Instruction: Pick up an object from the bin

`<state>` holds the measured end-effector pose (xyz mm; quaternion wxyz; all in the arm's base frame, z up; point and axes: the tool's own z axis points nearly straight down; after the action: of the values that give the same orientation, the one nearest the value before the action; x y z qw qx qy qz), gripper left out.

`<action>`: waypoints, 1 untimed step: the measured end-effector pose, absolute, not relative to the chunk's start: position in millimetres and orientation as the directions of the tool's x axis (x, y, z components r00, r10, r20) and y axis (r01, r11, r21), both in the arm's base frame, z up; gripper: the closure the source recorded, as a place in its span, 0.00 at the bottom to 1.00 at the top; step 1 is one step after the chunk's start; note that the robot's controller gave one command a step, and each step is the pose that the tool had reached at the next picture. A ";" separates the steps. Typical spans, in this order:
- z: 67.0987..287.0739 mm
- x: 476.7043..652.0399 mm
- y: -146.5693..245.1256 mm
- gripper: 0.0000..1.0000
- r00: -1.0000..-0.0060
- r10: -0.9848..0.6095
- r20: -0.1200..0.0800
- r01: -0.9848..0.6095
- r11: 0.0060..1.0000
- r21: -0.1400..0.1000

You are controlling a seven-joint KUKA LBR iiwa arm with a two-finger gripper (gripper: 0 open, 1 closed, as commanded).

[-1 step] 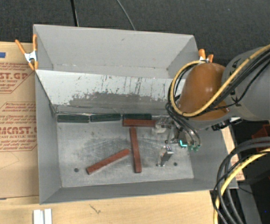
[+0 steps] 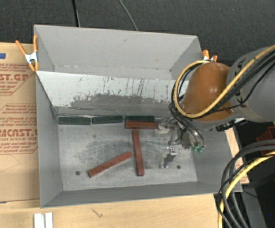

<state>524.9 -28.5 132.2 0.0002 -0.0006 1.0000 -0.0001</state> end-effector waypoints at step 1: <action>92.2 520.9 -7.2 0.00 -0.982 -0.191 -0.006 -0.191 0.982 -0.002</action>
Offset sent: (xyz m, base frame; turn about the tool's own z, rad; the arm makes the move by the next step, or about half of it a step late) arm -0.0147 0.0496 -0.0622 -0.3091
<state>520.9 -7.2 92.2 0.0031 -0.0959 0.9954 -0.0006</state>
